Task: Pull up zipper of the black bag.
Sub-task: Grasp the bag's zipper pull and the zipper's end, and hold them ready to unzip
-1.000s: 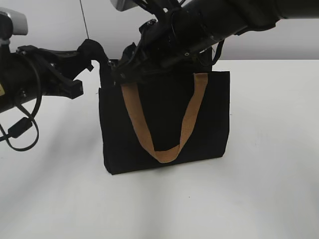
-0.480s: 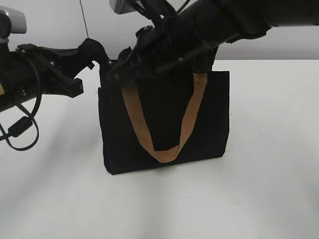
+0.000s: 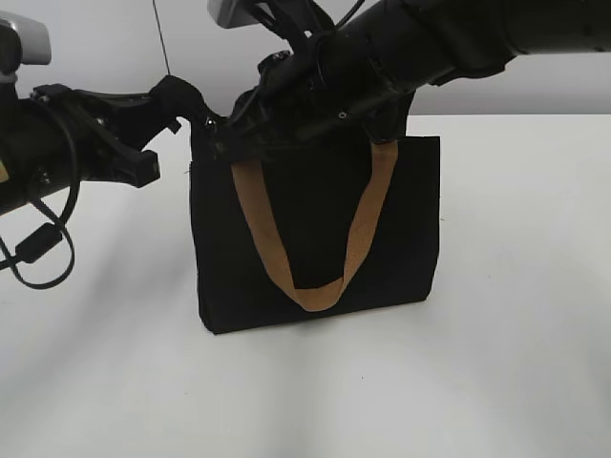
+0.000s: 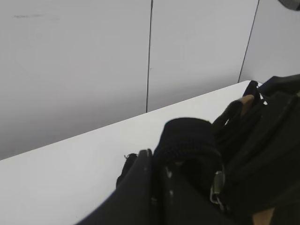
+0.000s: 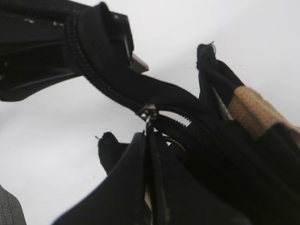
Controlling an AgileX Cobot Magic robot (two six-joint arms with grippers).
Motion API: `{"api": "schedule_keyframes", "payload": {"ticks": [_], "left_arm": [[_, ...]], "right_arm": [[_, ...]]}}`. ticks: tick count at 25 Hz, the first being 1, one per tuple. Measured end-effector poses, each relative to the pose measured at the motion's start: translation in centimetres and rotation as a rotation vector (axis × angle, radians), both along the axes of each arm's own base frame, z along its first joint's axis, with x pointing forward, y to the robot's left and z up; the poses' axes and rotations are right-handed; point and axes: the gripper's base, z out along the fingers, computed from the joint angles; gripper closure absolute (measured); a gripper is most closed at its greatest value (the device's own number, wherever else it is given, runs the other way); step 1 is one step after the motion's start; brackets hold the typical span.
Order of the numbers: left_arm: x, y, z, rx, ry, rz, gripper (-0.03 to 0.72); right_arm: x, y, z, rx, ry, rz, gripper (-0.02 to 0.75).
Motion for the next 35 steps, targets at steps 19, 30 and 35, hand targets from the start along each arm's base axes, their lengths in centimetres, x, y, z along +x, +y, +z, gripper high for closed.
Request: {"api": "schedule_keyframes", "payload": {"ticks": [19,30,35], "left_arm": [[0.0,0.5,-1.4,0.093,0.126,0.04,0.697],[0.0,1.1,-2.3,0.146,0.213,0.082,0.697],[0.0,0.7,-1.5,0.107,0.137,0.049,0.697]], "right_arm": [[-0.1,-0.2,0.2,-0.028,-0.021,0.023,0.739],[-0.1,-0.2,0.1,-0.03,-0.021,0.025,0.739],[-0.1,-0.2,0.1,-0.029,-0.021,0.024,0.641]]}}
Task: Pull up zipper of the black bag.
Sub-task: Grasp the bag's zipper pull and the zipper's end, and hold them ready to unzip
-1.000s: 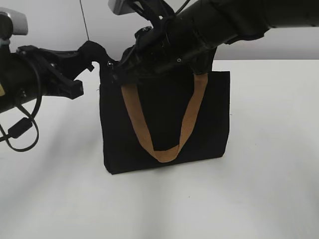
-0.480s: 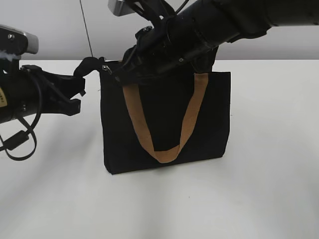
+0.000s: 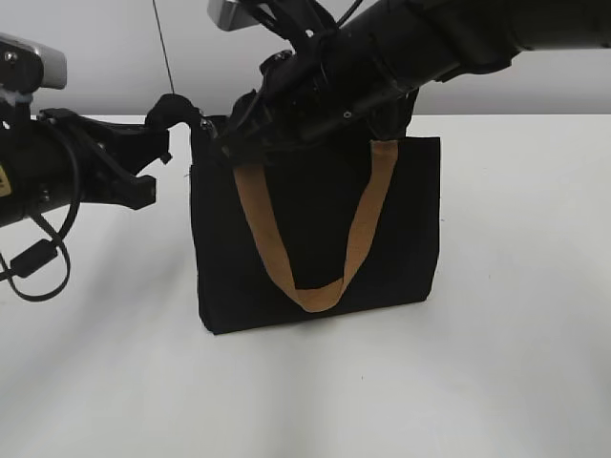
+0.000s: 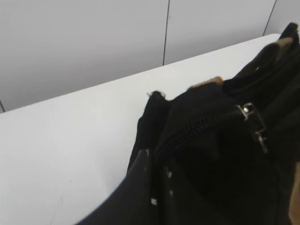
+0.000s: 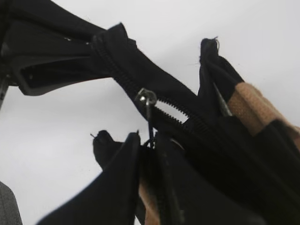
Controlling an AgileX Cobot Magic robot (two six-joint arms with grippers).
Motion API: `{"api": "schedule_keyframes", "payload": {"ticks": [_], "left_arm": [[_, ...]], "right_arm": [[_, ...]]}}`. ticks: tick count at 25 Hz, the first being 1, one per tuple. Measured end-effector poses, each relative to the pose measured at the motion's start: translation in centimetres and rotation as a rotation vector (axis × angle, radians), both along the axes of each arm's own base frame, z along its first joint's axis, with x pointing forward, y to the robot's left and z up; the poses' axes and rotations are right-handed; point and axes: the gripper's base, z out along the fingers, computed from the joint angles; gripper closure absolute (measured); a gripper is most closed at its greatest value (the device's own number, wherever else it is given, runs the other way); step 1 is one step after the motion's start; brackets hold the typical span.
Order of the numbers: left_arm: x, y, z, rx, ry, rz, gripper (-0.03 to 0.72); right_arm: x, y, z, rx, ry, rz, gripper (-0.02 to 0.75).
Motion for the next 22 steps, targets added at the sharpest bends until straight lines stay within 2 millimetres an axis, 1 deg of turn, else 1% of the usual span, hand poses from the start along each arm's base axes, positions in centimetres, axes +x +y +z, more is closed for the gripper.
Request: {"api": "schedule_keyframes", "payload": {"ticks": [3,5,9,16,17,19,22], "left_arm": [[-0.03,-0.25,0.39,-0.019,-0.04,-0.027,0.697],[-0.03,-0.31,0.51,-0.029,-0.051,-0.033,0.697],[-0.03,-0.35,0.58,-0.036,-0.056,-0.035,0.697],[-0.04,-0.35,0.58,-0.036,-0.056,-0.036,0.697],[-0.04,-0.35,0.58,-0.036,-0.056,-0.036,0.697],[-0.04,-0.35,0.58,-0.036,-0.055,-0.035,0.697],[-0.04,-0.35,0.58,-0.036,-0.055,-0.035,0.697]], "right_arm": [[0.0,0.01,0.01,0.003,0.002,-0.002,0.546],[0.03,0.06,0.08,0.017,0.008,-0.012,0.52],[0.24,0.13,0.28,0.049,0.011,-0.047,0.504],[0.34,0.16,0.38,0.066,0.013,-0.064,0.504],[0.34,0.16,0.38,0.066,0.014,-0.065,0.513],[0.34,0.16,0.38,0.067,0.014,-0.065,0.575],[0.32,0.17,0.38,0.067,0.016,-0.064,0.712]]}}
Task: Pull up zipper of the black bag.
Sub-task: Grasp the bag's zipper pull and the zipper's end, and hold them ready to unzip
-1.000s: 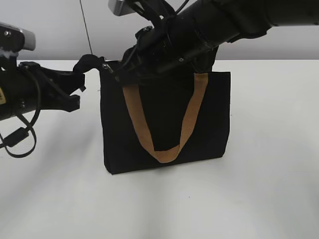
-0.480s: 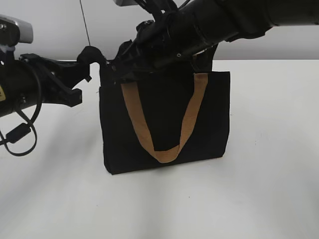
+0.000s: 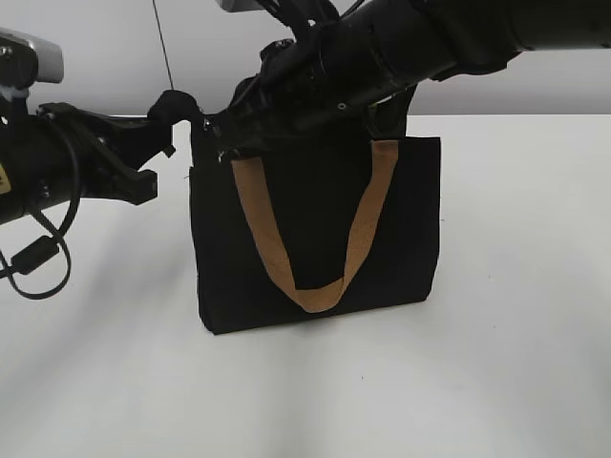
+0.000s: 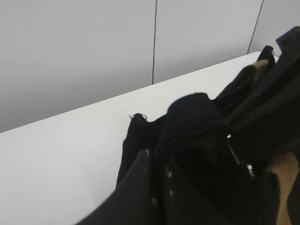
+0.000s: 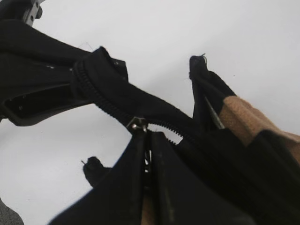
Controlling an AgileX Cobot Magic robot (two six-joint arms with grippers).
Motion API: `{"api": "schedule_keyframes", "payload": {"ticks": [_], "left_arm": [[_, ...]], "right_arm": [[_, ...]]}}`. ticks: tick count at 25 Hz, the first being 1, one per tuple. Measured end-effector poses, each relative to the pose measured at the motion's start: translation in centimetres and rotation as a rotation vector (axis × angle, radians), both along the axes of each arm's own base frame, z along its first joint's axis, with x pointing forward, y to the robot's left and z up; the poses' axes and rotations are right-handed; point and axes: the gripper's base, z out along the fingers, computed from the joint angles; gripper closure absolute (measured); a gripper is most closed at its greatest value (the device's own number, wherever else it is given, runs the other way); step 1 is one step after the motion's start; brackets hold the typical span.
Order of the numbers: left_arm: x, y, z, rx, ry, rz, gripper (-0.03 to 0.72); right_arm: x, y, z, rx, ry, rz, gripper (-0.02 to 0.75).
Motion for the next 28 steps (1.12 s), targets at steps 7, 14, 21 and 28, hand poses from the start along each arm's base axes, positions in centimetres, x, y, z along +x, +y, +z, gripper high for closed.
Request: {"api": "schedule_keyframes", "payload": {"ticks": [7,14,21,28], "left_arm": [[0.0,0.0,-0.1,0.005,0.006,0.002,0.697],[0.0,0.2,-0.4,0.028,0.037,0.013,0.697],[0.0,0.9,-1.3,0.056,0.144,0.088,0.697],[0.4,1.9,-1.5,0.055,0.173,0.142,0.697]], "right_arm": [[-0.1,-0.1,-0.1,-0.019,-0.008,0.015,0.739],[-0.2,-0.4,-0.2,-0.084,-0.033,0.049,0.739],[-0.5,-0.7,0.7,-0.114,-0.077,0.065,0.739],[-0.5,-0.8,0.7,-0.134,-0.089,0.073,0.739]]}}
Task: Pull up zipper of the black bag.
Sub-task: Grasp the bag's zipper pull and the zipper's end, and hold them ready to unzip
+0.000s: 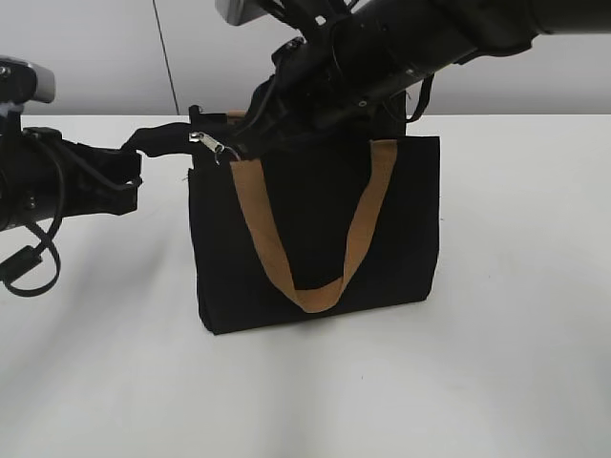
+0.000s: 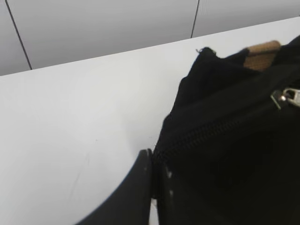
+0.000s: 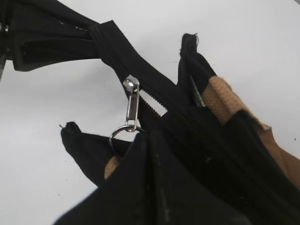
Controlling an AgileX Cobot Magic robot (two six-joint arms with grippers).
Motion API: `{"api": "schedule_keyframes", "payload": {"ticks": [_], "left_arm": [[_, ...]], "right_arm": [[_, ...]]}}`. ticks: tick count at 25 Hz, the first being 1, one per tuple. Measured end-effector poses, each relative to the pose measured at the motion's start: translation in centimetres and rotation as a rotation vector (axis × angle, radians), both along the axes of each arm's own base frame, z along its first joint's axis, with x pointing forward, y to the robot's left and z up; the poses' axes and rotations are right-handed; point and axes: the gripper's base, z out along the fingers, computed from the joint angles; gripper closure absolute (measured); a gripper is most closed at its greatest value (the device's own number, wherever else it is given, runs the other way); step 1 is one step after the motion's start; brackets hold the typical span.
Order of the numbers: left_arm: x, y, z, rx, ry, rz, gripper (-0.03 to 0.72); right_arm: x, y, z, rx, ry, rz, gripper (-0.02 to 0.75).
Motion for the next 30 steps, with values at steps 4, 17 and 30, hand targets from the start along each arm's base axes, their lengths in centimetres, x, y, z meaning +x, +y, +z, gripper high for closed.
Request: {"api": "schedule_keyframes", "payload": {"ticks": [4,17,30], "left_arm": [[0.0,0.0,0.0,0.0,0.0,0.001,0.697],[-0.1,-0.9,0.8,-0.053,-0.079,-0.042,0.697],[-0.3,-2.1,1.9,-0.124,-0.181,-0.099,0.697]], "right_arm": [[0.0,0.0,0.0,-0.003,-0.001,0.0,0.739],[0.0,0.5,0.6,0.153,0.103,-0.08,0.51],[0.6,1.0,-1.7,0.14,0.165,-0.093,0.485]]}}
